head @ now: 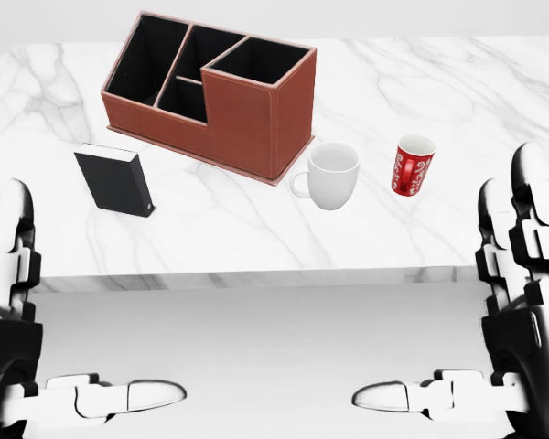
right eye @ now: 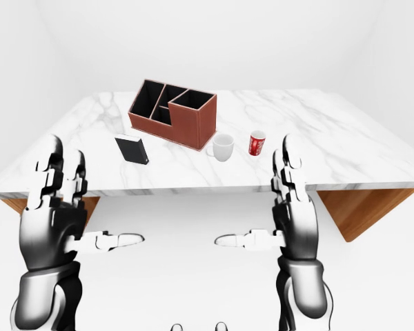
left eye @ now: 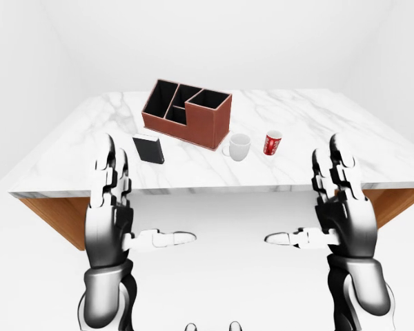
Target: Pick up the red mug and place it to the right of the caddy.
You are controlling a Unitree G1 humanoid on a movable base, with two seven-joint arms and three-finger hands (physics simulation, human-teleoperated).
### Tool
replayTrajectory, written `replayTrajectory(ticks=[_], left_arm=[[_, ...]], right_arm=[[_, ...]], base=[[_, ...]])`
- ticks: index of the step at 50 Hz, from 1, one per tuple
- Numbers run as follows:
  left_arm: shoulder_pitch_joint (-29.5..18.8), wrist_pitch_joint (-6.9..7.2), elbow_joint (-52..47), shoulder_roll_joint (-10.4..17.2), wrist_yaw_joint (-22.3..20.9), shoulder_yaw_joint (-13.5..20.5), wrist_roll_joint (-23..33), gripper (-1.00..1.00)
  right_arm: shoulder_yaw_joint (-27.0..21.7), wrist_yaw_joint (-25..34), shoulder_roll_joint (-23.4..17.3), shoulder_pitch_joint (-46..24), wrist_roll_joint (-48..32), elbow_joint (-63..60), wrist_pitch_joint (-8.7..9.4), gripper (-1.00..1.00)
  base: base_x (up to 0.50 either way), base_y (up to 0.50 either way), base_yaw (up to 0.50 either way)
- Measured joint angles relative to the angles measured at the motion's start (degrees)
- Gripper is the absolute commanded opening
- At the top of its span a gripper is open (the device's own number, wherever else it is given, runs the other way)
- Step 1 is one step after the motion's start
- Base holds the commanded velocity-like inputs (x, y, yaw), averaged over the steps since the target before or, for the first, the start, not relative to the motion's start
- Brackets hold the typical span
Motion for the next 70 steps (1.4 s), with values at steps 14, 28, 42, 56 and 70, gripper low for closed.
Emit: replayTrajectory(ticks=[14, 28, 42, 56, 70], left_arm=[[1.9, 0.0, -5.6, 0.1, -0.3, -0.6, 0.0, 1.0], [2.7, 0.0, -7.3, 0.2, -0.4, -1.0, 0.0, 1.0], [2.9, 0.0, -7.9, 0.2, -0.5, -0.8, -0.1, 1.0], [2.8, 0.0, -7.9, 0.2, -0.6, -0.7, 0.0, 1.0], [2.8, 0.0, -8.1, 0.1, -0.7, -0.5, 0.0, 1.0]], right_arm=[[-1.1, 1.1, 0.5, 1.2, 2.3, -4.2, 0.0, 1.0], [-1.8, 1.4, 0.6, 1.3, 3.4, -5.4, 0.0, 1.0], [-1.7, 1.2, 0.7, 1.3, 3.7, -5.5, 0.0, 1.0], [-1.8, 1.1, 0.6, 1.3, 4.0, -6.0, 0.0, 1.0], [-2.1, 1.2, 0.7, 1.4, 4.4, -6.9, 0.0, 1.0]], base=[[0.43, 0.0, 0.0], [0.5, 0.0, 0.0], [0.5, 0.0, 0.0], [0.5, 0.0, 0.0], [0.5, 0.0, 0.0]])
